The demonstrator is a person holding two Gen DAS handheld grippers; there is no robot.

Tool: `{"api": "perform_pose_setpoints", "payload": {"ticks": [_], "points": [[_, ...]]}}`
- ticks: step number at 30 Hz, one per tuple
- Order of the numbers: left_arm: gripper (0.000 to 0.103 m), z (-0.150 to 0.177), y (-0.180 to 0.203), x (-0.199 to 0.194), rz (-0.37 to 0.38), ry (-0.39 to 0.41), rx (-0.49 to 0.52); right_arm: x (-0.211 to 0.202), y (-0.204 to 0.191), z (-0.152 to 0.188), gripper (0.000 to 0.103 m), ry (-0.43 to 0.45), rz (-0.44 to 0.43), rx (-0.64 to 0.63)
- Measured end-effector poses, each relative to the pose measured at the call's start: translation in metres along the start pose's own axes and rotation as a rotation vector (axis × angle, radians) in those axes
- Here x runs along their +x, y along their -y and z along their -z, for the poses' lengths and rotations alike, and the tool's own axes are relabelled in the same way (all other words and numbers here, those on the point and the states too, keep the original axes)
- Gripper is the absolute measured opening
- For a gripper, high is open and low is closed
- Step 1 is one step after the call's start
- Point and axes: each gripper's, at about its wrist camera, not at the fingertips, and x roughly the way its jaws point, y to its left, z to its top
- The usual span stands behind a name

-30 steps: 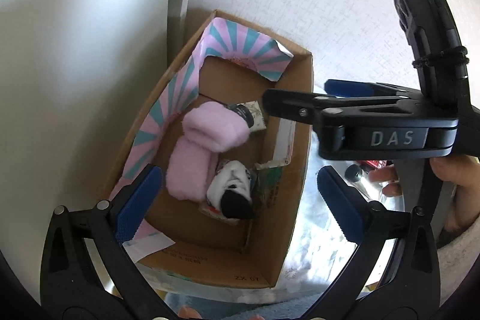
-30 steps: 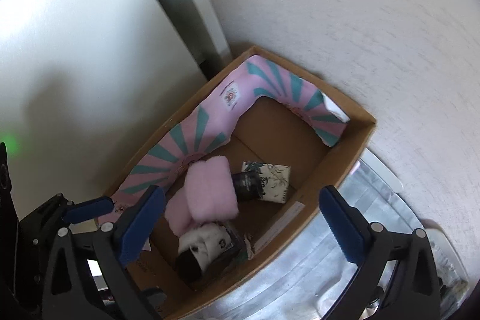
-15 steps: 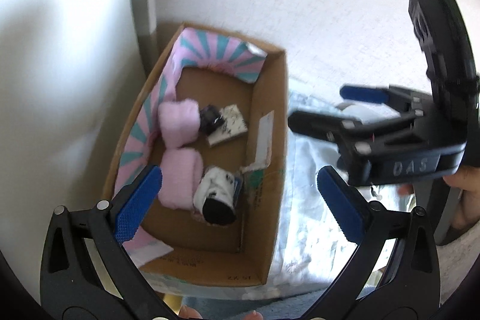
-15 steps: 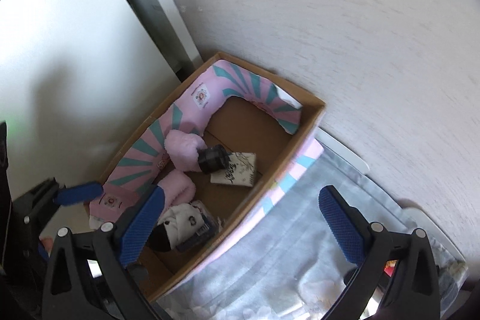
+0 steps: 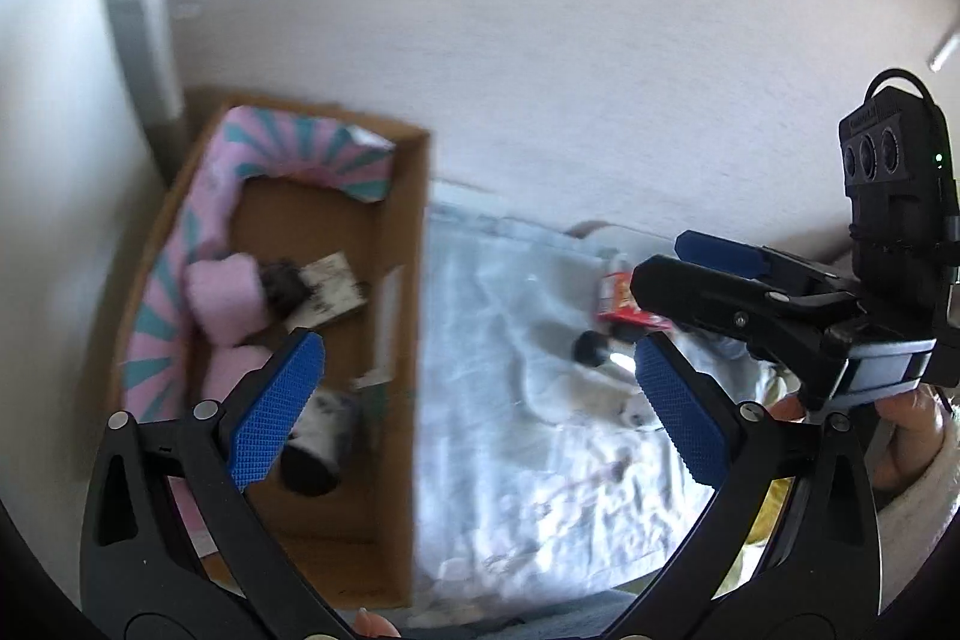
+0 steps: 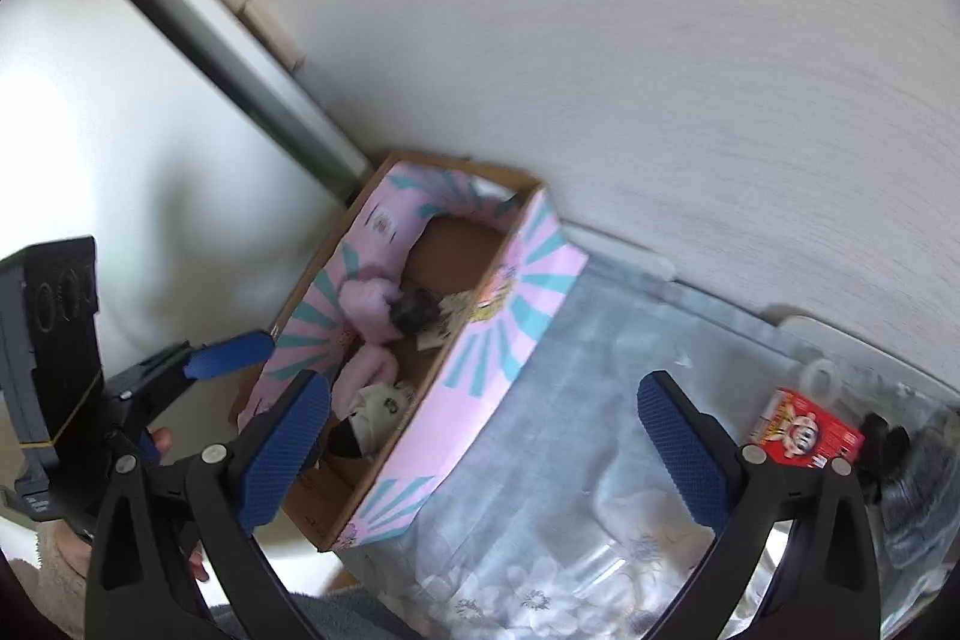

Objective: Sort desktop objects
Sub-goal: 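Move both tools back over the cloth toward the red carton and grey glove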

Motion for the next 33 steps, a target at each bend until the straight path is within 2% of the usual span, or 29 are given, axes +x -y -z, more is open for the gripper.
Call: {"api": "perform_pose_setpoints", "payload": {"ticks": [3,6,10,12,15,17,19,24,29,31,33], "points": [[0.103,-0.001,0.022,0.008,0.010,-0.006,0.060,-0.018,0.018,0.011,0.103,0.054,0.019,0.038],[0.103,-0.002,0.036,0.018,0.034,-0.041,0.069,-0.033,0.036,0.020,0.103,0.087,0.052,0.079],[0.103,-0.001,0.051,0.036,0.054,-0.091,0.063,-0.059,0.062,0.031,0.103,0.144,0.181,0.094],[0.103,0.000,0.059,0.043,0.052,-0.118,0.074,-0.068,0.069,0.037,0.103,0.143,0.221,0.076],[0.103,0.005,0.078,0.046,0.033,-0.117,0.131,-0.082,0.086,0.047,0.103,0.113,0.286,0.055],[0.103,0.009,0.086,0.050,0.017,-0.132,0.156,-0.093,0.103,0.057,0.103,0.073,0.349,0.104],[0.103,0.015,0.096,0.058,0.002,-0.156,0.183,-0.107,0.126,0.070,0.103,0.081,0.402,0.192],[0.103,0.031,0.110,0.079,-0.008,-0.220,0.204,-0.131,0.173,0.097,0.103,0.124,0.380,0.295],[0.103,0.041,0.127,0.106,-0.002,-0.270,0.248,-0.139,0.201,0.109,0.103,0.082,0.472,0.240],[0.103,0.040,0.136,0.117,-0.001,-0.285,0.285,-0.138,0.208,0.113,0.103,0.062,0.509,0.170],[0.103,0.035,0.146,0.132,-0.036,-0.302,0.320,-0.137,0.212,0.118,0.103,0.049,0.522,0.101]]}}
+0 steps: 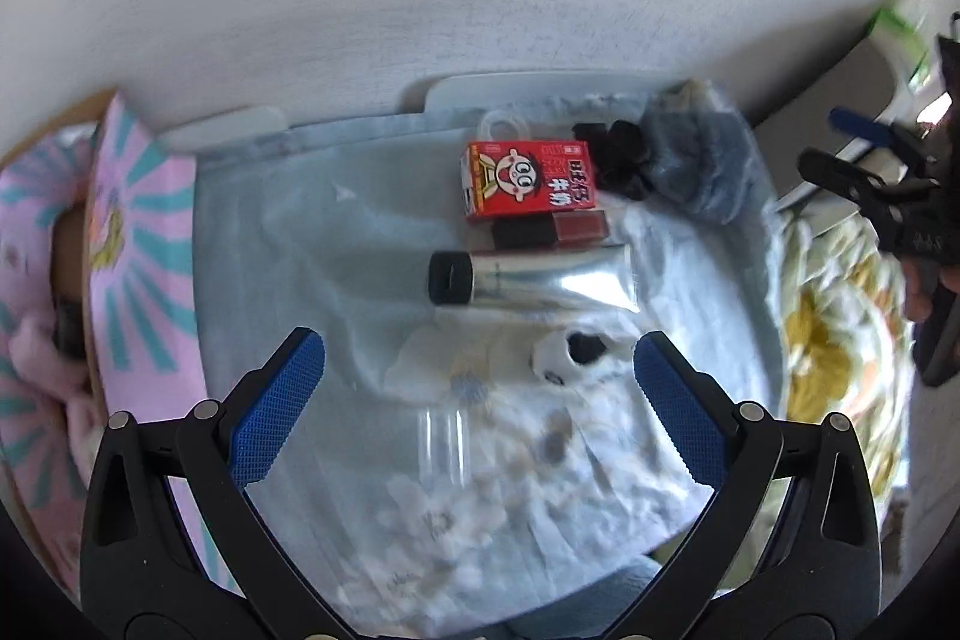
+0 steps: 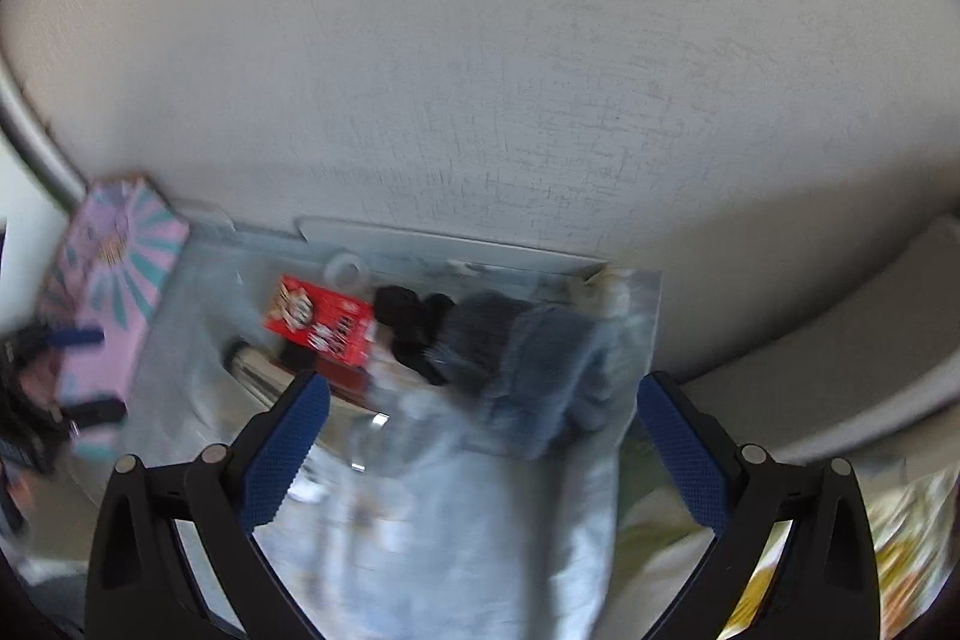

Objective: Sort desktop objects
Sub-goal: 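Move both tools back over the cloth toward the red carton and grey glove, then grasp the red milk carton with the left tool while the right tool grasps the grey glove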

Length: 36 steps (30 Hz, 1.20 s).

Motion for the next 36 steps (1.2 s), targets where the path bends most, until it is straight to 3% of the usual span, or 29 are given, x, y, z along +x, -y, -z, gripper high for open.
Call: {"api": "perform_pose_setpoints", "payload": {"ticks": [4,9,17,21,25,27,28,29,36], "points": [[0.103,-0.032,0.017,0.032,-0.015,-0.019,0.007,0.019,0.001,0.011,0.103,0.020,0.021,-0.179],[0.103,-0.061,0.039,0.080,-0.058,-0.059,0.012,0.047,0.007,0.018,0.102,0.024,-0.029,-0.324],[0.103,-0.072,0.044,0.131,-0.138,-0.109,-0.050,0.095,0.008,0.019,0.102,-0.022,-0.017,-0.603],[0.103,-0.075,0.040,0.143,-0.130,-0.122,-0.079,0.114,-0.006,0.029,0.102,-0.035,0.038,-0.748],[0.101,-0.077,0.036,0.147,-0.125,-0.111,-0.092,0.131,-0.012,0.030,0.102,-0.076,0.047,-0.814],[0.097,-0.077,0.034,0.144,-0.112,-0.096,-0.101,0.137,-0.012,0.028,0.090,-0.101,0.026,-0.820],[0.092,-0.077,0.034,0.142,-0.116,-0.085,-0.093,0.138,-0.011,0.026,0.074,-0.113,0.011,-0.818],[0.092,-0.077,0.034,0.141,-0.116,-0.078,-0.082,0.141,-0.009,0.024,0.065,-0.137,-0.007,-0.802],[0.091,-0.074,0.024,0.132,-0.067,-0.043,-0.052,0.137,0.000,0.014,0.043,-0.155,-0.061,-0.740]]}}
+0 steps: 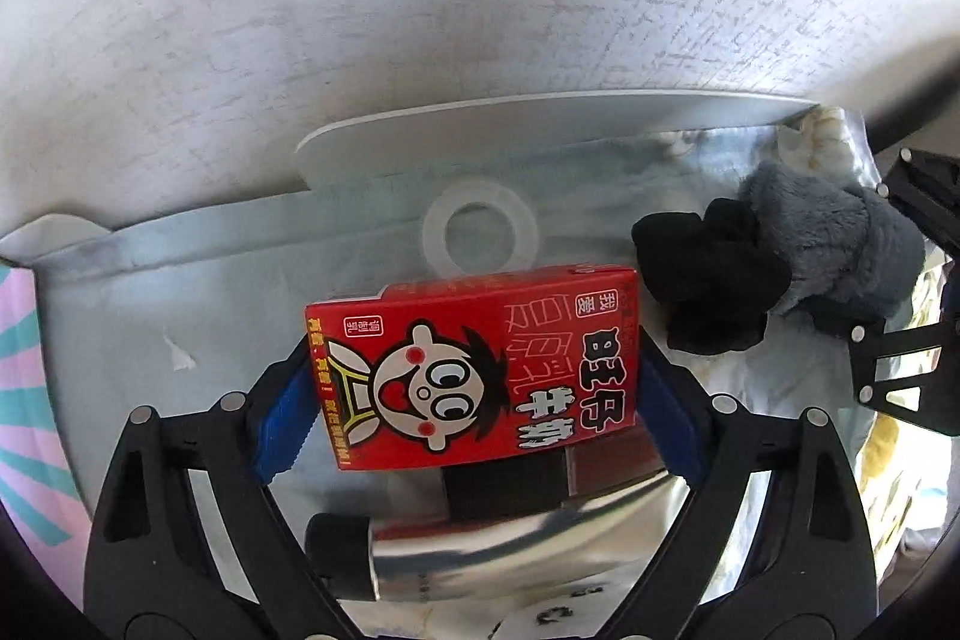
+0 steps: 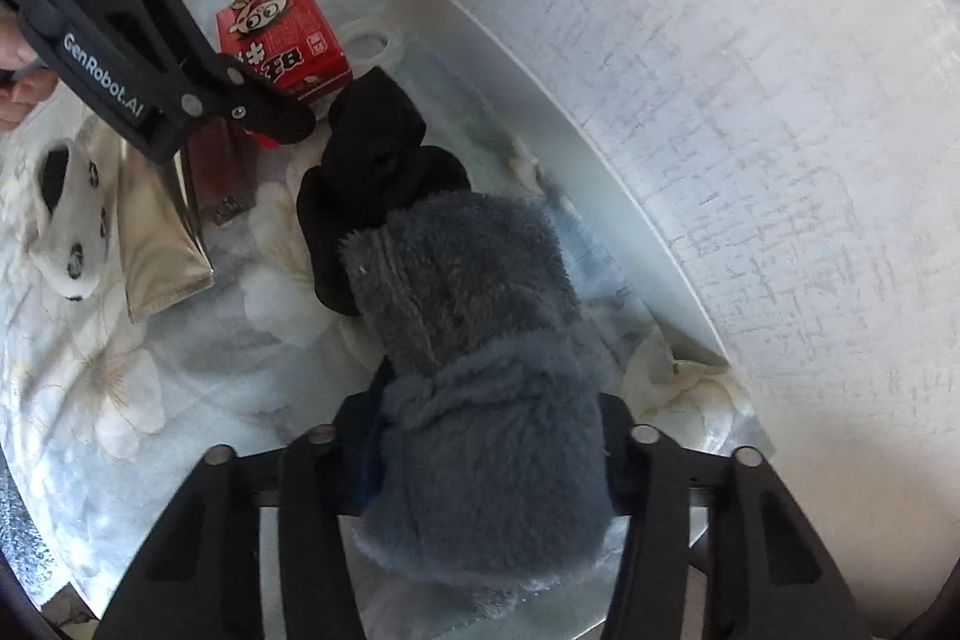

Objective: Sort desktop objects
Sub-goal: 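Grasp the red milk carton with the left tool while the right tool grasps the grey glove, then lift the red carton and grey glove and carry them over the box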

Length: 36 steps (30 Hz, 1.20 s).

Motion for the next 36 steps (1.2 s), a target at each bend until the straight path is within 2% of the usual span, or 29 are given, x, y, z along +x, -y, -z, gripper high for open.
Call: {"api": "perform_pose_setpoints", "payload": {"ticks": [3,7,10,15,17,19,21,24,27,32,36], "points": [[0.091,0.002,-0.009,-0.010,0.029,0.004,-0.015,-0.010,0.000,0.003,0.038,0.014,0.020,0.026],[0.091,0.002,-0.015,-0.038,0.026,0.031,0.006,-0.030,0.001,0.006,0.036,0.034,0.021,0.081],[0.091,0.004,-0.022,-0.062,0.040,0.046,-0.007,-0.051,0.009,0.007,0.036,0.059,-0.001,0.154],[0.091,-0.002,-0.028,-0.101,0.070,0.067,-0.027,-0.100,0.036,0.007,0.036,0.125,-0.098,0.346],[0.091,0.000,-0.033,-0.123,0.073,0.090,-0.025,-0.117,0.042,0.007,0.036,0.137,-0.117,0.382],[0.091,0.006,-0.038,-0.149,0.076,0.111,-0.023,-0.133,0.045,-0.001,0.036,0.140,-0.113,0.389],[0.091,0.010,-0.044,-0.167,0.093,0.124,-0.019,-0.145,0.056,0.008,0.036,0.141,-0.118,0.396],[0.091,0.018,-0.060,-0.201,0.103,0.155,-0.031,-0.166,0.045,0.002,0.036,0.143,-0.117,0.397],[0.091,0.020,-0.072,-0.221,0.094,0.188,-0.063,-0.188,0.041,-0.014,0.036,0.154,-0.117,0.387],[0.091,0.046,-0.110,-0.250,0.083,0.231,-0.152,-0.210,0.024,-0.055,0.036,0.183,-0.123,0.329],[0.091,0.070,-0.140,-0.268,0.034,0.240,-0.190,-0.219,0.012,-0.083,0.036,0.219,-0.145,0.296]]}}
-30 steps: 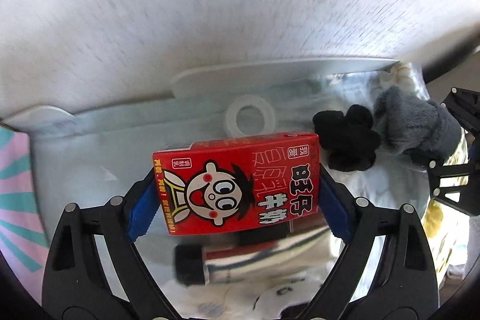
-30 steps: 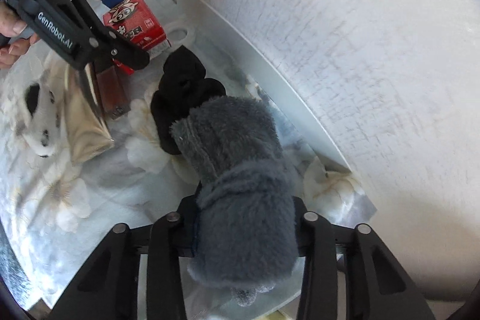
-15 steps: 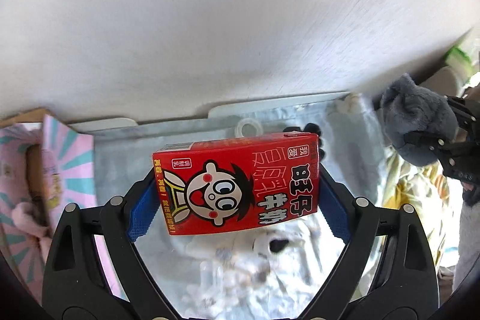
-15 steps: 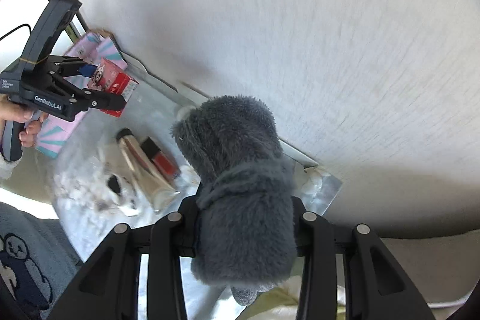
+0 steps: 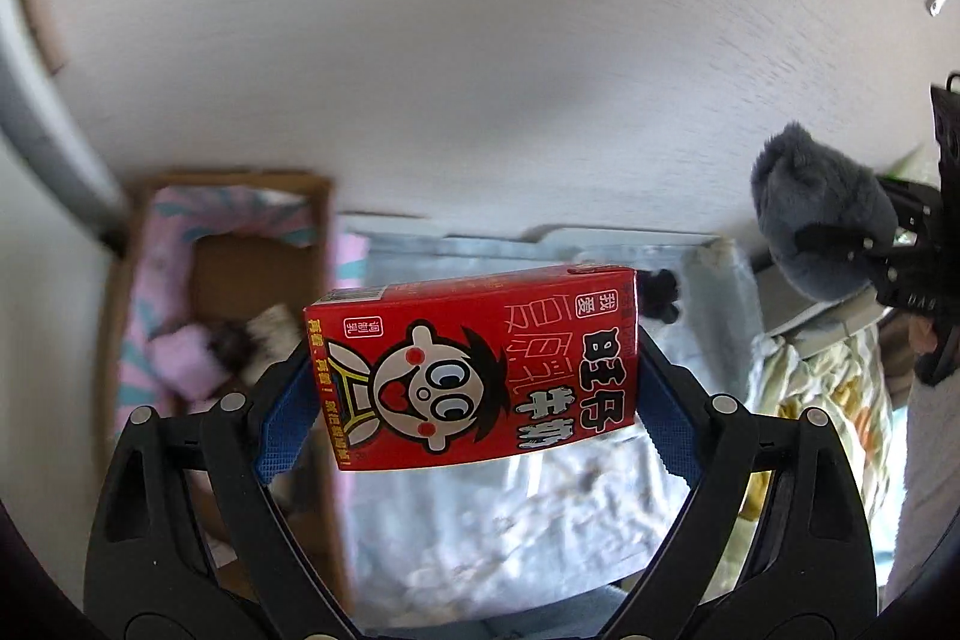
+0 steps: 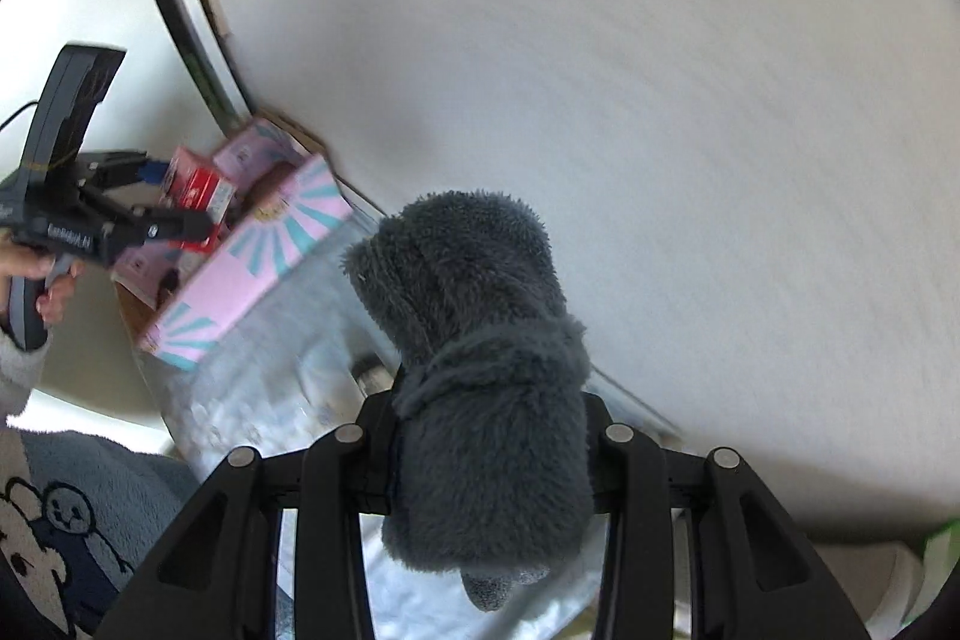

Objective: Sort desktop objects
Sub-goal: 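Lift the red carton and grey glove and carry them over the box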

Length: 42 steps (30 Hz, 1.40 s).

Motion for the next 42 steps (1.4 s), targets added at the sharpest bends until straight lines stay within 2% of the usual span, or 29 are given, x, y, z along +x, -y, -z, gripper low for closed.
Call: {"api": "perform_pose_setpoints", "payload": {"ticks": [4,13,20,26,33,38,42], "points": [[0.091,0.014,-0.033,-0.021,-0.034,0.015,-0.060,0.017,-0.032,-0.029,0.036,0.005,-0.029,-0.075],[0.091,0.051,-0.080,-0.038,-0.094,0.017,-0.129,0.054,-0.110,-0.093,0.036,0.016,-0.114,-0.220],[0.091,0.075,-0.113,-0.031,-0.128,-0.004,-0.194,0.086,-0.166,-0.128,0.036,-0.011,-0.169,-0.301],[0.091,0.097,-0.136,-0.025,-0.129,-0.025,-0.240,0.114,-0.212,-0.145,0.036,-0.045,-0.209,-0.380],[0.091,0.112,-0.136,-0.014,-0.116,-0.034,-0.243,0.154,-0.255,-0.153,0.036,-0.103,-0.238,-0.419],[0.091,0.119,-0.141,-0.003,-0.096,-0.059,-0.256,0.175,-0.269,-0.159,0.036,-0.134,-0.257,-0.413],[0.091,0.122,-0.147,-0.003,-0.087,-0.045,-0.278,0.185,-0.279,-0.164,0.036,-0.149,-0.242,-0.425]]}}
